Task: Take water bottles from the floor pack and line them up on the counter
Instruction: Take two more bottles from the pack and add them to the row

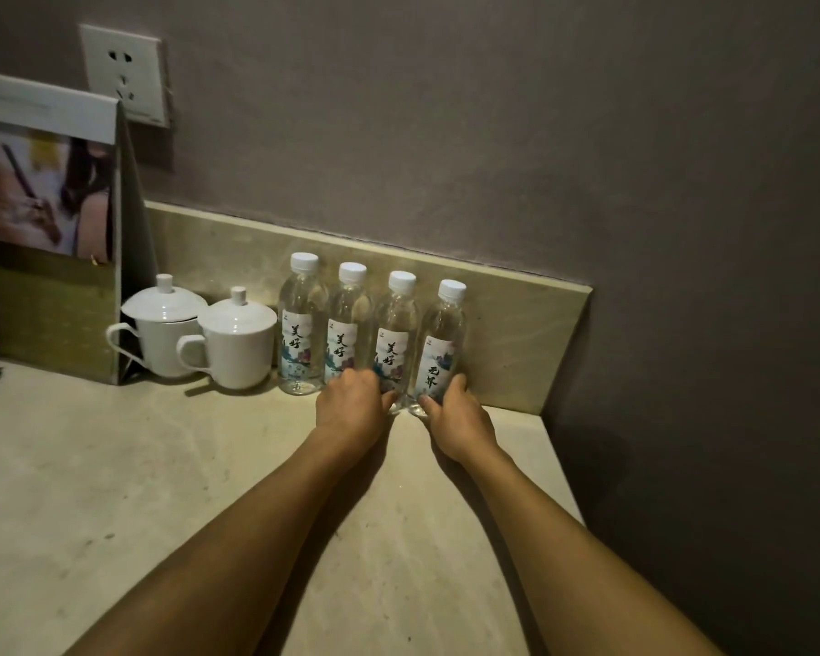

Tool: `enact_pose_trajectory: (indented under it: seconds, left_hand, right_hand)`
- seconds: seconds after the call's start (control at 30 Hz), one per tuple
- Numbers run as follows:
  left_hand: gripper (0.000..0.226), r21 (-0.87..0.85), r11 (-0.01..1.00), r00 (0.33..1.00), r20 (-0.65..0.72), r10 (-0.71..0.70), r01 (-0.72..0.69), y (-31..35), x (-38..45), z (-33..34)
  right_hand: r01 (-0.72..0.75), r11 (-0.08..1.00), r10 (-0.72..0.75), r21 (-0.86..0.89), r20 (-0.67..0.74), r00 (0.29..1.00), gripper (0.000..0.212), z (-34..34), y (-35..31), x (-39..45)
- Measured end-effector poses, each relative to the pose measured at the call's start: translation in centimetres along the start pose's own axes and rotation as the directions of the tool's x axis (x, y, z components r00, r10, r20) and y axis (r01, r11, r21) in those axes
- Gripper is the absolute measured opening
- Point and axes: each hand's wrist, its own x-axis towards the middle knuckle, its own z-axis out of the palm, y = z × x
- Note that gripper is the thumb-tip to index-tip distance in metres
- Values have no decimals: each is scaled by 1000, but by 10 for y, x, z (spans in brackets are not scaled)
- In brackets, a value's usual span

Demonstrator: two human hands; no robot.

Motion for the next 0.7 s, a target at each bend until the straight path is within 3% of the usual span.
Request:
enact_pose_trajectory:
  seconds: [0.33,0.57,0.7]
  left_hand:
    - [41,-34,999,999,21,-30,30,2,-9,-13]
    - [34,-39,999,1000,27,-3,4,8,-21,-14]
    - [32,-81,996,998,46,31,-28,22,-29,-12]
  right_hand:
    - [-18,998,16,68,37,999,49,-5,-3,-8]
    - [-32,971,26,235,29,999,57,-18,4,-22]
    - [-6,984,11,176,-29,1000,55,-27,14,-33]
